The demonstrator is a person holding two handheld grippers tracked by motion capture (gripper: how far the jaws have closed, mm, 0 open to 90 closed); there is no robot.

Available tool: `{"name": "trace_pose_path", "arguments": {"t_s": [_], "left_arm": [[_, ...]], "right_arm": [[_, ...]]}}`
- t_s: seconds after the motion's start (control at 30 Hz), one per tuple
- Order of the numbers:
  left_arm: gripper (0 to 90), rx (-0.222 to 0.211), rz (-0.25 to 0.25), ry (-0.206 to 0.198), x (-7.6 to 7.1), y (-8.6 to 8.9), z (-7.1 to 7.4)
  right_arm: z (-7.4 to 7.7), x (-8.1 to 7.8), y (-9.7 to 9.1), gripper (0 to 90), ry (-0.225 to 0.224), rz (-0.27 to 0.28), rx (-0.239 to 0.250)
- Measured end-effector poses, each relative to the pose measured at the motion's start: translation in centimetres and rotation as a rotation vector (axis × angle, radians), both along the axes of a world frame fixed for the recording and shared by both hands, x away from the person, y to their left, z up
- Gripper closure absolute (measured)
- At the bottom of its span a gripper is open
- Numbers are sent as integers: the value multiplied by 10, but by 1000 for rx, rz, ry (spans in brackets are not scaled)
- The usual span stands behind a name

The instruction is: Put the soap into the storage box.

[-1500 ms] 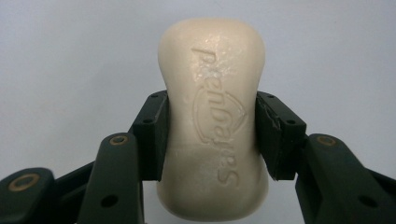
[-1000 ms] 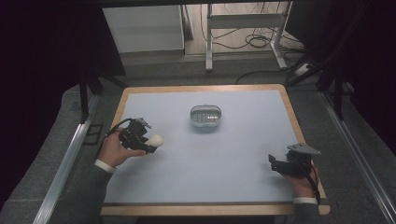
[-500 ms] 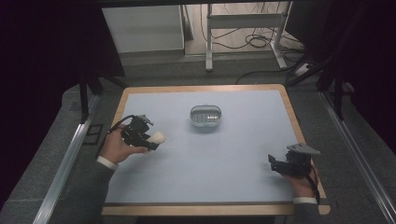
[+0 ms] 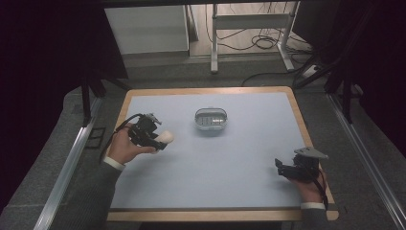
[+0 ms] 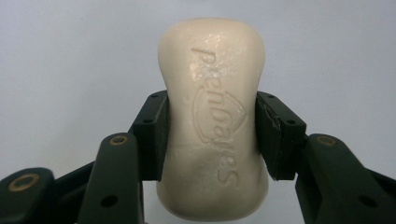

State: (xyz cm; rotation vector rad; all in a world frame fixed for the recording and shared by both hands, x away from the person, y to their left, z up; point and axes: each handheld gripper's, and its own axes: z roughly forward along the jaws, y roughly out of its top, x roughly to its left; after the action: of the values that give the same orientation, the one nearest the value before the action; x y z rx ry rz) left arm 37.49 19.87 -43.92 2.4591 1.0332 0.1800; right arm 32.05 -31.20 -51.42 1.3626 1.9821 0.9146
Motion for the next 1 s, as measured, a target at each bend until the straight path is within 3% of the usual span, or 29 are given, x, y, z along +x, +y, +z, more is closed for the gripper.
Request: {"name": "trace_pose_path", "arguments": {"t_s": [0.13, 0.27, 0.63, 1.0], "left_arm": [[495, 4, -9, 3, 5, -5, 1], [495, 2, 0, -25, 9, -8, 5], [495, -17, 4, -27, 23, -16, 7], [495, -8, 13, -41, 37, -22, 8]], "right_arm": [[-1, 1, 0, 77, 3, 1, -1], [1, 0, 0, 77, -5, 1, 5], [4, -1, -2, 77, -12, 0, 7], [2, 0, 0, 77, -5, 8, 2]]}}
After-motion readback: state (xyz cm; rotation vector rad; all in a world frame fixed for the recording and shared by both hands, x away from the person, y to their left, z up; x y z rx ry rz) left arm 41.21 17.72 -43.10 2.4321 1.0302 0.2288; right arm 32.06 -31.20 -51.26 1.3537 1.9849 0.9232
